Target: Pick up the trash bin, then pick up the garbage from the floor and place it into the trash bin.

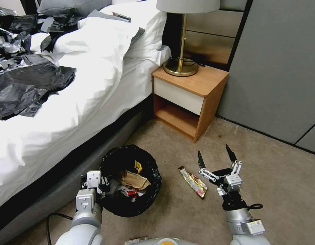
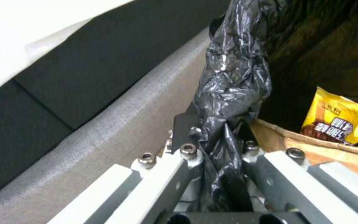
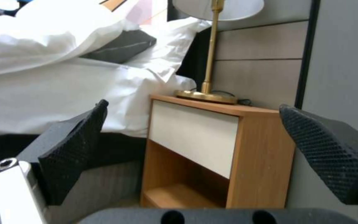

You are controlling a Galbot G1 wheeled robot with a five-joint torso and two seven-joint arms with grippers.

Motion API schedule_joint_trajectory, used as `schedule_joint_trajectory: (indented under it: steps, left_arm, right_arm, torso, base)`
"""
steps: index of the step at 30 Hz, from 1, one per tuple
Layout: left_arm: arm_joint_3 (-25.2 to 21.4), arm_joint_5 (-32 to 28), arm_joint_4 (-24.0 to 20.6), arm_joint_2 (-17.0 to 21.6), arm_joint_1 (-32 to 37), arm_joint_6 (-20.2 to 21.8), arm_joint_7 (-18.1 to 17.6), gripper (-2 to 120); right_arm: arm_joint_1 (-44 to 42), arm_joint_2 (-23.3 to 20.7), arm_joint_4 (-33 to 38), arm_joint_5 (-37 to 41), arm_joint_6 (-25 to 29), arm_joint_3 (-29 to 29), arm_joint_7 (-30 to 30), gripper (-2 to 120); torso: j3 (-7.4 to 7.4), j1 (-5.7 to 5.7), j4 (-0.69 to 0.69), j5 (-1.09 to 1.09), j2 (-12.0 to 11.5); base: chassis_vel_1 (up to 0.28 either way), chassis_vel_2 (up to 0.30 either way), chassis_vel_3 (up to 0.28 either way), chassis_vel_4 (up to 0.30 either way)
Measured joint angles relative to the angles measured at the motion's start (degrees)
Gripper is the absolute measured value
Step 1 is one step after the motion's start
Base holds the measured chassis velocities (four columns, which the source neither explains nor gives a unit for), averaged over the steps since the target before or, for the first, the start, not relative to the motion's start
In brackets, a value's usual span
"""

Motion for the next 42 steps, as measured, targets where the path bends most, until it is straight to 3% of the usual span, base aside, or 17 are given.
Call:
schedule_joint_trajectory:
  steps: [5,7,15,18,22,26,42]
  left_arm:
    - [0.00,0.00,-0.18,0.00,0.10,-0.02,0.00,1]
    - [0.02,0.02,-0.31,0.02,0.30,-0.08,-0.03,1]
    - [0.08,0.17,-0.61,0.01,0.93,-0.30,-0.06,1]
    - [0.01,0.25,-0.77,0.02,1.27,-0.39,-0.09,1]
    - [-0.01,0.30,-0.78,0.02,1.25,-0.41,-0.10,1]
    - [0.06,0.38,-0.78,0.00,1.19,-0.41,-0.13,1]
    - [0.27,0.86,-1.06,-0.27,1.83,-0.45,-0.15,1]
  right_arm:
    - [-0.65,-1.77,0.21,0.19,-3.01,-0.12,-0.91,100]
    - [-0.93,-4.74,-0.22,1.44,-9.01,-0.96,-3.35,100]
    - [3.52,-9.97,-4.33,5.68,-19.27,-4.96,-5.42,100]
    - [7.04,-13.17,-7.67,8.20,-25.60,-7.30,-8.63,100]
    - [10.20,-14.21,-11.62,8.55,-29.13,-8.99,-10.49,100]
    - [13.43,-14.10,-17.08,8.71,-31.66,-9.84,-12.23,100]
    - [21.42,-8.68,-34.98,6.07,-31.53,-9.74,-15.28,100]
  torso:
    - [0.00,0.00,-0.01,0.01,0.00]
    - [0.00,0.00,0.00,0.00,0.00]
    - [0.00,0.00,0.00,0.01,0.00]
    - [0.00,0.00,0.00,-0.01,0.00]
    - [0.00,0.00,0.00,0.00,0.00]
    - [0.00,0.00,0.00,-0.01,0.00]
    - [0.00,0.00,0.00,0.00,0.00]
  base:
    - [0.000,0.000,0.000,0.000]
    - [0.000,0.000,0.000,0.000]
    - [0.000,0.000,0.000,0.000]
    - [0.000,0.000,0.000,0.000]
    - [0.000,0.000,0.000,0.000]
    - [0.000,0.000,0.000,0.000]
    - [0.000,0.000,0.000,0.000]
